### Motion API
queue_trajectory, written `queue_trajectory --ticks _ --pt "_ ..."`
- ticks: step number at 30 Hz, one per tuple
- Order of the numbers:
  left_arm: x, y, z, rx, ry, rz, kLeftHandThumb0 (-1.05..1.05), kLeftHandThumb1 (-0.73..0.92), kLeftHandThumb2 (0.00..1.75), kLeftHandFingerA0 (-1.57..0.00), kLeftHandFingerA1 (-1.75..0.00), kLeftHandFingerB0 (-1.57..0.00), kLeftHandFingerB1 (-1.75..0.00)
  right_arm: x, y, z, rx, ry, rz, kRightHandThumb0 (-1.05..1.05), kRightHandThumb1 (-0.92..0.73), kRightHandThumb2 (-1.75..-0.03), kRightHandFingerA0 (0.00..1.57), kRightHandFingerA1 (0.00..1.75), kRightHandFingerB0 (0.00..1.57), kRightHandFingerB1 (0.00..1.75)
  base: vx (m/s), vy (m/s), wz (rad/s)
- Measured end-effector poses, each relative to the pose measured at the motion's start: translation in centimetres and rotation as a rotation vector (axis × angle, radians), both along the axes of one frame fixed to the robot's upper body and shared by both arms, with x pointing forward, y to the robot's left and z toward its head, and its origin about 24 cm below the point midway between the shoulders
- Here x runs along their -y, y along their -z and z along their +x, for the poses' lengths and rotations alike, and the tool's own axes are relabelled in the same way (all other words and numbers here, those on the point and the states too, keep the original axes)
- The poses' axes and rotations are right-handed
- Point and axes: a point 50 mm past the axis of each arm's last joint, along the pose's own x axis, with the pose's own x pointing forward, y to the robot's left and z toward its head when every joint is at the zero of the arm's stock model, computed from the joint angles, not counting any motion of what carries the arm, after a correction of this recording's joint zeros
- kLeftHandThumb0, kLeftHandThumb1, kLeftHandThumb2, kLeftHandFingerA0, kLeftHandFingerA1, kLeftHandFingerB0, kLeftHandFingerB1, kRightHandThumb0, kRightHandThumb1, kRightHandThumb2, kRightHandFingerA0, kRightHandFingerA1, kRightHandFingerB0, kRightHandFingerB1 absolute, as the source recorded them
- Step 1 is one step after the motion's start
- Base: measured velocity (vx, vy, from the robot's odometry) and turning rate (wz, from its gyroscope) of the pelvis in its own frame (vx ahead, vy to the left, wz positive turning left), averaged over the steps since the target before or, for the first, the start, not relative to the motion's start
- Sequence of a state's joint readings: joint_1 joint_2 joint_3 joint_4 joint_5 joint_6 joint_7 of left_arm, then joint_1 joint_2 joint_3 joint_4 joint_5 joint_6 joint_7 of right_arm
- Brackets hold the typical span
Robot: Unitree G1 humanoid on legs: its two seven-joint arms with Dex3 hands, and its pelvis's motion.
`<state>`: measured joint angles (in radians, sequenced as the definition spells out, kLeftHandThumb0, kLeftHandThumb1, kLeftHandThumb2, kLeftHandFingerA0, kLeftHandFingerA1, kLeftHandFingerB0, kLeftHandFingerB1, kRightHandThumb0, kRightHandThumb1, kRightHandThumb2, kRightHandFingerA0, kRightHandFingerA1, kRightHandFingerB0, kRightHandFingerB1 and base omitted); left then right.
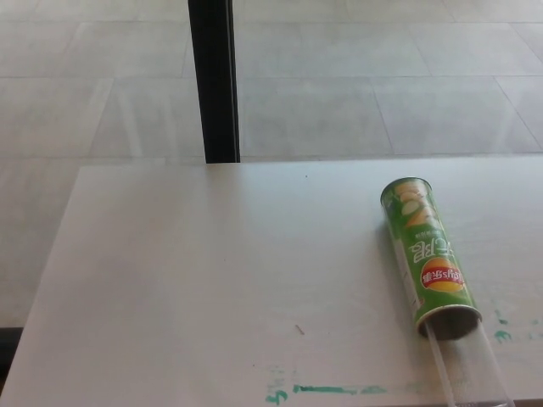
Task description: Use the right hand as a fist to push the chips tray inside its container kept in the middle of the desk
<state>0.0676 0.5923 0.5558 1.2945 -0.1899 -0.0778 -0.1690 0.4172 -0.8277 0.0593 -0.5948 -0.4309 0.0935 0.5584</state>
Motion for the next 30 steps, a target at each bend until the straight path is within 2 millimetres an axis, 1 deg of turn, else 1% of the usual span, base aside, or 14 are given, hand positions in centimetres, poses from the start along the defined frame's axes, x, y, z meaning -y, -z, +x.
queue_trajectory --ticks 1,2,3,4,6,10,11,16,17,18,20,22,23,30 --pt "0.0 0.0 0.0 0.0 0.0 0.0 -0.69 0.68 1.05 -0.52 -0.68 -0.35 -0.56 0.0 0.0 0.0 0.0 0.0 0.0 -0.59 -0.73 -0.62 0.7 0.83 0.47 0.43 0.0 0.0 0.0" --pt "0.0 0.0 0.0 0.0 0.0 0.0 -0.7 0.87 0.65 -0.56 -0.63 -0.39 -0.44 0.0 0.1 0.2 0.009 0.002 -0.023 -0.58 -0.73 -0.62 0.71 0.83 0.46 0.42 0.0 0.0 0.0" --pt "0.0 0.0 0.0 0.0 0.0 0.0 -0.7 0.87 0.65 -0.56 -0.63 -0.39 -0.44 0.0 0.1 0.4 0.016 0.003 -0.034 -0.58 -0.73 -0.62 0.71 0.83 0.46 0.42 0.0 0.0 0.0" --pt "0.0 0.0 0.0 0.0 0.0 0.0 -0.69 0.69 1.05 -0.5 -0.67 -0.33 -0.55 0.0 0.2 0.5 0.022 0.005 -0.046 -0.58 -0.73 -0.62 0.74 0.81 0.47 0.42 0.0 0.0 0.0" --pt "0.0 0.0 0.0 0.0 0.0 0.0 -0.7 0.87 0.66 -0.56 -0.62 -0.41 -0.45 0.0 0.2 0.9 0.038 0.009 -0.074 -0.59 -0.74 -0.62 0.73 0.73 0.46 0.42 0.0 0.0 0.0" --pt "0.0 0.0 0.0 -0.001 0.0 0.0 -0.7 0.86 0.65 -0.55 -0.62 -0.43 -0.46 0.1 0.2 1.8 0.077 0.025 -0.12 -0.59 -0.74 -0.63 0.76 0.92 0.46 0.42 0.0 0.0 0.0" --pt "0.0 0.0 -0.1 -0.001 0.0 0.0 -0.7 0.87 0.65 -0.56 -0.64 -0.43 -0.47 0.2 0.2 2.1 0.088 0.032 -0.133 -0.63 -0.61 -0.98 0.79 0.89 0.4 0.56 0.0 0.0 0.0" --pt "0.0 0.0 -0.1 -0.004 0.0 0.0 -0.7 0.88 0.65 -0.57 -0.62 -0.4 -0.44 0.4 0.2 3.6 0.139 0.069 -0.183 -0.6 -0.67 -0.65 0.77 1.0 0.44 0.43 0.0 0.0 0.0" --pt "0.0 0.0 -0.1 -0.004 0.0 0.0 -0.67 0.69 1.06 -0.51 -0.68 -0.35 -0.56 0.4 0.2 3.7 0.145 0.074 -0.188 -0.58 -0.59 -1.0 0.82 0.88 0.37 0.56 0.0 0.0 0.0" --pt "0.0 0.0 -0.2 -0.006 0.001 0.0 -0.7 0.88 0.66 -0.56 -0.64 -0.38 -0.43 0.4 0.2 4.1 0.159 0.084 -0.199 -0.6 -0.74 -0.62 0.76 0.8 0.46 0.42 0.0 0.0 0.0" --pt "0.0 0.0 -0.2 -0.009 0.003 0.0 -0.72 0.86 0.65 -0.57 -0.65 -0.38 -0.42 0.4 0.2 4.7 0.179 0.1 -0.212 -0.63 -0.61 -0.99 0.77 0.87 0.4 0.56 0.0 0.0 0.0" --pt "0.0 0.0 -0.2 -0.01 0.004 0.0 -0.72 0.86 0.65 -0.57 -0.65 -0.38 -0.42 0.4 0.2 5.3 0.198 0.115 -0.233 -0.63 -0.61 -0.99 0.77 0.87 0.4 0.56 0.0 0.0 0.0" --pt "0.0 0.0 -0.2 -0.01 0.004 0.0 -0.71 0.67 1.04 -0.56 -0.7 -0.37 -0.57 0.4 0.3 5.5 0.203 0.123 -0.24 -0.6 -0.73 -0.62 0.81 1.0 0.47 0.42 0.0 0.0 0.0" --pt "-0.1 -0.1 -0.2 -0.014 0.011 0.005 -0.74 0.69 1.06 -0.51 -0.68 -0.32 -0.54 0.2 1.2 6.5 0.225 0.164 -0.285 -0.58 -0.71 -0.61 0.8 1.08 0.45 0.43 0.0 0.0 0.0"
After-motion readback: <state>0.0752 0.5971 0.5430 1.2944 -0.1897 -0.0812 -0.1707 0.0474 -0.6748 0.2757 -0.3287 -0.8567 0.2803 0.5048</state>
